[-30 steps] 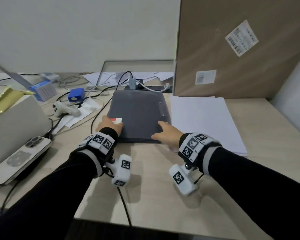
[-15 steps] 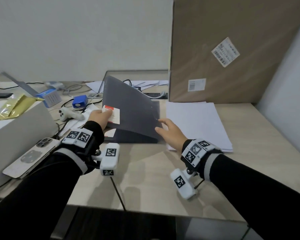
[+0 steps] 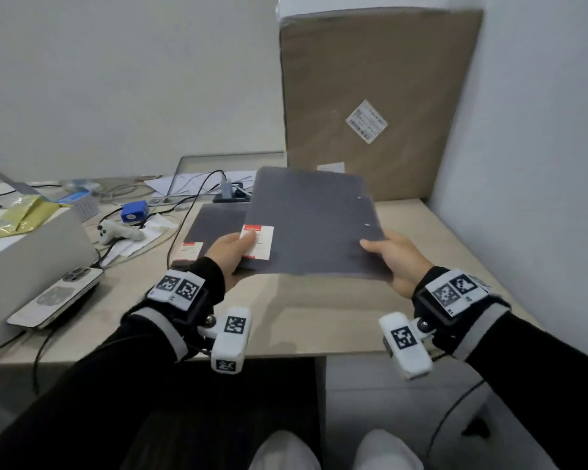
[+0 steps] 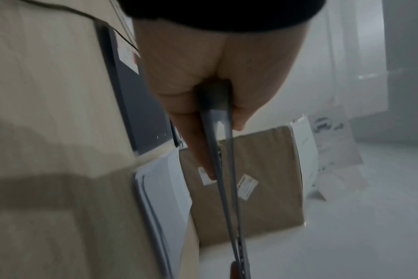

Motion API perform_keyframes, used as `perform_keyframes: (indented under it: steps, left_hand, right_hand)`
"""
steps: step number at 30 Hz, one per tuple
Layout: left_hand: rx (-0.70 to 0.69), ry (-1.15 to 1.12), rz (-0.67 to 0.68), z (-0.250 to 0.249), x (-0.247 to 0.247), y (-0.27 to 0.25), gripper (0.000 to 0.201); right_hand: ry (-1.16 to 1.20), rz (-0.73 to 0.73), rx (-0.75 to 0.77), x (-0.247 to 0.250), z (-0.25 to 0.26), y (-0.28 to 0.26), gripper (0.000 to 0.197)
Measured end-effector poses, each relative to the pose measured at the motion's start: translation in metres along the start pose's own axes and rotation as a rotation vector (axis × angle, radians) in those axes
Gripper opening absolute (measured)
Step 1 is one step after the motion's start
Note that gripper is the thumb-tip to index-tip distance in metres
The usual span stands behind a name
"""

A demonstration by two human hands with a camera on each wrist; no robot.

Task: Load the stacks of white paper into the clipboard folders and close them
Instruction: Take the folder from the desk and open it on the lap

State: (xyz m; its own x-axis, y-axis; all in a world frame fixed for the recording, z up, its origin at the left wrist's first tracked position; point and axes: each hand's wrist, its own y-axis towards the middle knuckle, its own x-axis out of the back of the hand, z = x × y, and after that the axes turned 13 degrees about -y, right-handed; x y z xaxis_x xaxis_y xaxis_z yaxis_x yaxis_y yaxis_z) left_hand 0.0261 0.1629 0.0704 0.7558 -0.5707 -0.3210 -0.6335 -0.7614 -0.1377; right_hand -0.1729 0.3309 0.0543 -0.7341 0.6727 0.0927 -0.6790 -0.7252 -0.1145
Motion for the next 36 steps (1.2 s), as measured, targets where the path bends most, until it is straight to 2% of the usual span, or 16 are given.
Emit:
perform_keyframes:
  steps: [3, 9, 14, 16, 19, 21, 22, 24, 27, 31, 32, 34, 36]
  left_hand:
    - [0.104, 0.167, 0.126, 0.027, -0.036, -0.015, 0.013]
    - [0.157, 0.591, 0.326, 0.091, -0.108, -0.032, 0.04]
    - [0.18, 0.662, 0.443, 0.134, -0.155, -0.049, 0.047]
    - [0.194, 0.74, 0.472, 0.147, -0.166, -0.049, 0.061]
    - [0.144, 1.064, 0.486, 0.158, -0.177, -0.051, 0.09]
    - [0.125, 1.166, 0.468, 0.159, -0.183, -0.055, 0.094]
    - [0.112, 1.142, 0.464, 0.159, -0.185, -0.056, 0.088]
    - [0.148, 0.949, 0.481, 0.156, -0.186, -0.055, 0.08]
    - [0.267, 0.665, 0.475, 0.145, -0.182, -0.052, 0.099]
    - [0.398, 0.587, 0.526, 0.115, -0.178, -0.06, 0.066]
    - [0.411, 0.584, 0.552, 0.103, -0.18, -0.066, 0.064]
    - [0.378, 0.514, 0.57, 0.079, -0.184, -0.072, 0.074]
    - [0.338, 0.331, 0.525, 0.052, -0.185, -0.077, 0.08]
  right_hand:
    - [-0.034, -0.083, -0.012, 0.047, -0.014, -0.025, 0.032]
    - [-0.143, -0.188, -0.068, 0.143, -0.048, -0.078, 0.038]
    - [-0.197, -0.257, -0.179, 0.196, -0.078, -0.113, 0.036]
    - [-0.227, -0.271, -0.209, 0.207, -0.084, -0.122, 0.035]
    - [-0.298, -0.274, -0.238, 0.214, -0.086, -0.128, 0.033]
    - [-0.355, -0.263, -0.245, 0.216, -0.082, -0.129, 0.029]
    - [-0.383, -0.259, -0.243, 0.217, -0.079, -0.129, 0.028]
    - [-0.421, -0.254, -0.228, 0.219, -0.069, -0.13, 0.034]
    - [-0.362, -0.201, -0.124, 0.216, -0.04, -0.137, 0.037]
    - [-0.127, 0.034, 0.059, 0.195, 0.013, -0.147, 0.044]
    - [-0.077, 0.094, 0.095, 0.185, 0.024, -0.147, 0.045]
    - [-0.043, 0.194, 0.146, 0.16, 0.04, -0.14, 0.042]
    - [-0.042, 0.294, 0.145, 0.13, 0.048, -0.127, 0.047]
